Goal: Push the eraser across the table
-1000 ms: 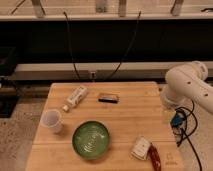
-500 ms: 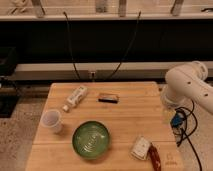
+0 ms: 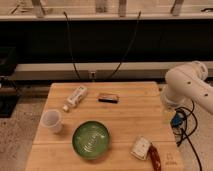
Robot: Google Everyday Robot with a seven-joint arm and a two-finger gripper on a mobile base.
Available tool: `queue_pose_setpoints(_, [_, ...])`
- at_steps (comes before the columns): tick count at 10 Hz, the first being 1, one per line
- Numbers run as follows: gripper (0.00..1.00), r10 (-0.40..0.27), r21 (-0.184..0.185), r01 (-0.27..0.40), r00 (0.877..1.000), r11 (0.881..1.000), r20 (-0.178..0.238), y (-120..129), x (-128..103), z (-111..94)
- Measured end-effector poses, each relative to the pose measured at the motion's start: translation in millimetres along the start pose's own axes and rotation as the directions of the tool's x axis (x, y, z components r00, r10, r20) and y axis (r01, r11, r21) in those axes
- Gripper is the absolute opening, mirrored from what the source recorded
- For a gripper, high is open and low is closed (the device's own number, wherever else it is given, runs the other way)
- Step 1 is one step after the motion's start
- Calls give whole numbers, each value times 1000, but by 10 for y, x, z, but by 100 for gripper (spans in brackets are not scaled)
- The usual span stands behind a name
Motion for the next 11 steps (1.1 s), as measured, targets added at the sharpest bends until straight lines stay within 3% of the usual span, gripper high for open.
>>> queue_pose_setpoints(2, [80,-18,11,18,1000,1000,-4,-93,-53,17])
queue_pose_setpoints(4, [80,-62,30,62,998,998,-3,-342,-228,68])
queue_pose_setpoints(8, [80,-97,43,97,995,994,-6,-457,-306,127])
queue_pose_setpoints(11, [80,-137,51,137,991,989,3,-689,-621,255])
